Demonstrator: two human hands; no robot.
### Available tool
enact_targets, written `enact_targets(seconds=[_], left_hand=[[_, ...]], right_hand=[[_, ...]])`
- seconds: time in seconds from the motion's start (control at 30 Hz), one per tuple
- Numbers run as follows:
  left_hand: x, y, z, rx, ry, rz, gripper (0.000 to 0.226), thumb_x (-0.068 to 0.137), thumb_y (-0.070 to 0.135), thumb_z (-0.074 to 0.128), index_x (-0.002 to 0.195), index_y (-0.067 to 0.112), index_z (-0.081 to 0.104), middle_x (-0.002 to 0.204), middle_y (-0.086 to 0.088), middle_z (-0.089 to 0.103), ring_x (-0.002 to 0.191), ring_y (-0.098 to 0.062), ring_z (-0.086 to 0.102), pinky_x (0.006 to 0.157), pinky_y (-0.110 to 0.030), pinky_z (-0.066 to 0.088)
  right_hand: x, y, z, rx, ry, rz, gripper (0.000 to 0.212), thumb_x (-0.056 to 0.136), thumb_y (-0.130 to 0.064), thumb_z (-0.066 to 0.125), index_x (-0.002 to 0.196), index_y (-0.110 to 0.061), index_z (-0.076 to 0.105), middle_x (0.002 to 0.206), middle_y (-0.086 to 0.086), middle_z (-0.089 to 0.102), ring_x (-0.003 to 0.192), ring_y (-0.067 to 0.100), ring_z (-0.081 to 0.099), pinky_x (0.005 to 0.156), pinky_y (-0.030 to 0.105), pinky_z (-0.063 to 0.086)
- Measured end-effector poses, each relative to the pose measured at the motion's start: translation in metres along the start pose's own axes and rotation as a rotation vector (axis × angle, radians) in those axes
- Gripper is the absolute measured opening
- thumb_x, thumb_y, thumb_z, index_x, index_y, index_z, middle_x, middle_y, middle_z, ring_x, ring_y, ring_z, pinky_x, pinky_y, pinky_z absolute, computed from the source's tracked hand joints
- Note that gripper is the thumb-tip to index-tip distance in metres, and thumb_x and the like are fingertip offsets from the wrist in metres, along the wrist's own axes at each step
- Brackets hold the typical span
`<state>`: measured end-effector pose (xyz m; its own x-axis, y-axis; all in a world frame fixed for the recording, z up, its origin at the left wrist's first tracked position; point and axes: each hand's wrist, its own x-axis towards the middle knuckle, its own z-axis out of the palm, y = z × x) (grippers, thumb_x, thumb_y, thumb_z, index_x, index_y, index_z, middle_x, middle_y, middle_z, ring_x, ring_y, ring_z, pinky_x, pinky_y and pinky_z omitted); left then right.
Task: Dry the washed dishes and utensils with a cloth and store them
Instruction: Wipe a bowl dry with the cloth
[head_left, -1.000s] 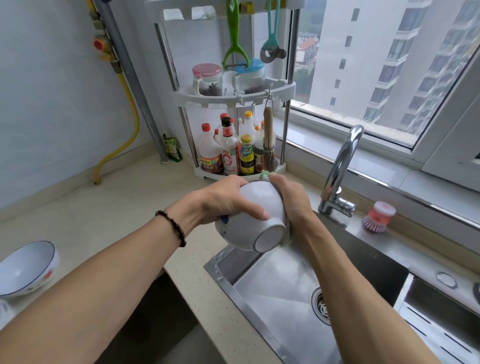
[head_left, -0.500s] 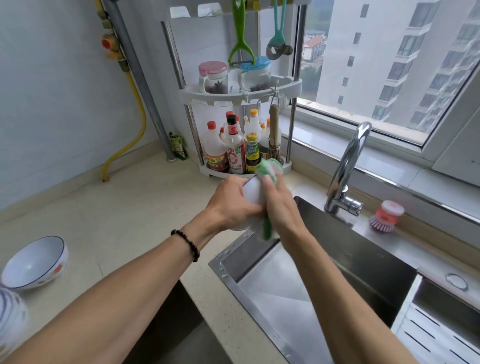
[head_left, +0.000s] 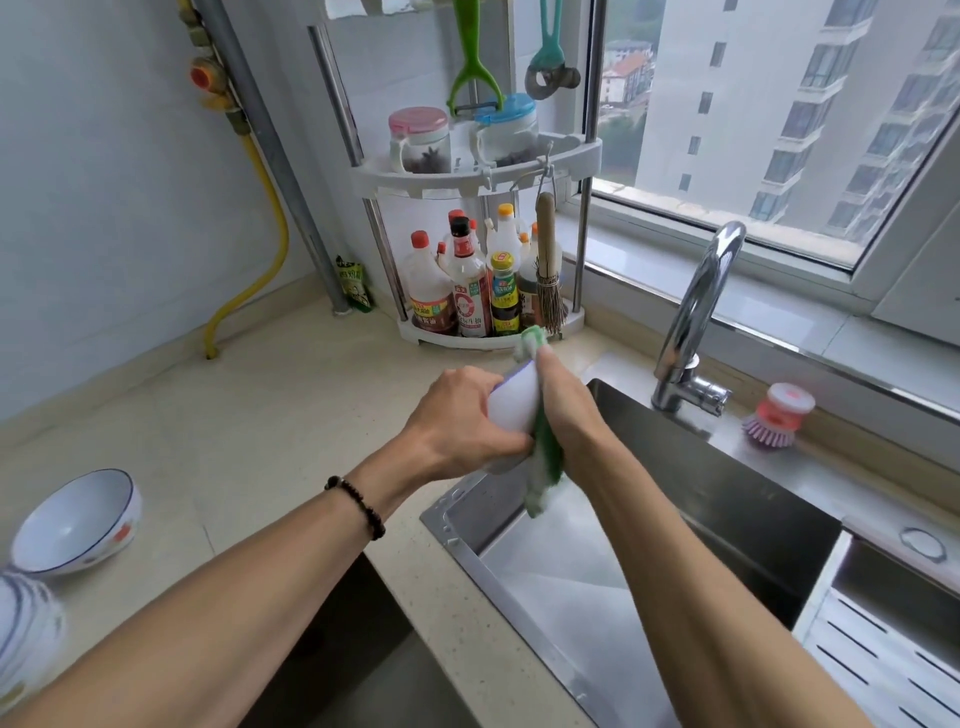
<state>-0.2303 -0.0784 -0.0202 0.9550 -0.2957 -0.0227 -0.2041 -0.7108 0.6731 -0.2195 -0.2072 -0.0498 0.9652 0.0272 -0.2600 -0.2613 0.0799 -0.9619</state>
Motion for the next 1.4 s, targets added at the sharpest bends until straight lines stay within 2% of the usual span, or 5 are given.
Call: enact_targets(seconds=[0.73,0.93,1.07,1.23,1.4], left_hand=[[0.008,-0.012,-0.026,-0.356,-0.249,-0.263,0.049,0.048,0.023,0.091,0.091,0.006,0.077,0.088,-0.010,0.077,0.083,-0.028,0.073,0.079,-0.044,0.060],[0.009,-0.014,-0.010,-0.076,0.012,-0.221,0.020,0.067,0.016,0.087,0.078,0.012,0.071,0.073,0.001,0.070,0.070,-0.020,0.068,0.057,-0.026,0.052],[0.003,-0.013,0.000,-0.054,0.094,-0.179,0.023,0.062,0.021,0.089,0.074,0.018,0.071,0.077,-0.001,0.071,0.070,-0.019,0.068,0.057,-0.033,0.057],[0.011,-0.021,0.001,0.083,0.192,-0.213,0.015,0.075,0.025,0.076,0.068,0.014,0.068,0.065,-0.001,0.066,0.066,-0.027,0.066,0.058,-0.036,0.056],[0.000,-0.023,-0.005,-0.172,0.167,-0.168,0.024,0.060,0.019,0.090,0.076,0.015,0.073,0.076,-0.004,0.071,0.070,-0.024,0.070,0.056,-0.037,0.058]], right_hand=[[0.015,0.007,-0.007,-0.066,0.039,0.014,0.035,0.084,-0.048,0.063,0.076,-0.013,0.067,0.074,0.007,0.068,0.068,0.022,0.064,0.066,0.036,0.048],[-0.003,0.031,0.021,-0.212,-0.046,-0.204,0.042,0.102,-0.057,0.033,0.142,-0.048,0.043,0.151,0.004,0.043,0.131,0.017,0.050,0.108,0.043,0.045],[0.008,0.009,0.016,0.059,-0.032,0.154,0.053,0.097,-0.065,0.038,0.103,-0.019,0.062,0.084,0.011,0.070,0.060,0.023,0.068,0.058,0.037,0.055],[0.012,0.022,0.036,-0.180,-0.056,-0.128,0.049,0.100,-0.056,0.029,0.145,-0.039,0.039,0.140,0.012,0.052,0.124,0.029,0.056,0.093,0.041,0.053],[0.012,0.007,0.020,0.107,-0.101,0.134,0.051,0.101,-0.059,0.035,0.115,-0.016,0.060,0.098,0.016,0.068,0.070,0.024,0.069,0.055,0.031,0.057]])
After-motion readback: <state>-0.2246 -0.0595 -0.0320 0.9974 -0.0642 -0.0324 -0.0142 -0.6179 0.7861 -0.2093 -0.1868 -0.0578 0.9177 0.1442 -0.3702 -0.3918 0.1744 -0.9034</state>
